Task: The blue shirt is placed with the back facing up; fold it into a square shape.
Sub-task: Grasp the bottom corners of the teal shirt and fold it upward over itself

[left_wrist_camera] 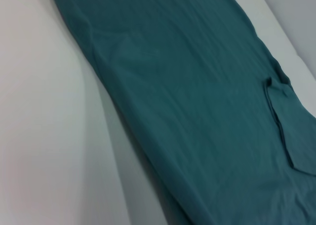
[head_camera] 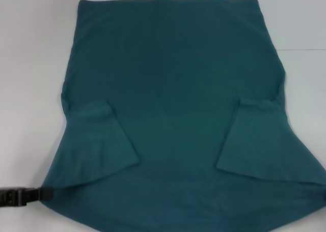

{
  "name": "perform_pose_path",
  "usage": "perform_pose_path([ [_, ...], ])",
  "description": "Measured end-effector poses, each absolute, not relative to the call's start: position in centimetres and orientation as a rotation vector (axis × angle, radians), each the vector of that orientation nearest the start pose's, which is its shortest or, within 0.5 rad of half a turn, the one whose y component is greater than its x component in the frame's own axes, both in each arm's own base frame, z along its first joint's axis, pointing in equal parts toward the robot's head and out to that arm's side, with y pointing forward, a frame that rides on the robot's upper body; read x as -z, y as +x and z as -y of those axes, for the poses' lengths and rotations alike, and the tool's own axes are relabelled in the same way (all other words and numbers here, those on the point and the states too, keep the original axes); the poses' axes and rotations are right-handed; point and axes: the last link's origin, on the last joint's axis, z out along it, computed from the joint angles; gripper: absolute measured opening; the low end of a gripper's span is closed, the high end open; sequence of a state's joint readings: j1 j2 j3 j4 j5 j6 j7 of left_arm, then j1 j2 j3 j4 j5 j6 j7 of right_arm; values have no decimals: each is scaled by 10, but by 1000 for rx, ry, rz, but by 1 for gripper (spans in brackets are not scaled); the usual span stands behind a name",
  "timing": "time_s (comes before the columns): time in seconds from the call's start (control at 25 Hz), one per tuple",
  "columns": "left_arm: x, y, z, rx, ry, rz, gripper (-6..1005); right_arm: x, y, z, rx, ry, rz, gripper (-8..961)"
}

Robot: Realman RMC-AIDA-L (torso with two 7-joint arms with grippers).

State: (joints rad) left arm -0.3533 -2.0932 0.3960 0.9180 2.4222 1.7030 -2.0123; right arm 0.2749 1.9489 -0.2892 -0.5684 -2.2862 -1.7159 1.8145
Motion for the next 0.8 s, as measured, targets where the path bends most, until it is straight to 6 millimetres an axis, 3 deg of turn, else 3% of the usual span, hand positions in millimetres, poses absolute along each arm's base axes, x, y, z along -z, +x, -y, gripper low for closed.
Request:
perform_pose_path([
  [0.8,-34,-348,-222,469,-2398,1741,18,-84,393,-186,-620,-2337,-1606,37],
])
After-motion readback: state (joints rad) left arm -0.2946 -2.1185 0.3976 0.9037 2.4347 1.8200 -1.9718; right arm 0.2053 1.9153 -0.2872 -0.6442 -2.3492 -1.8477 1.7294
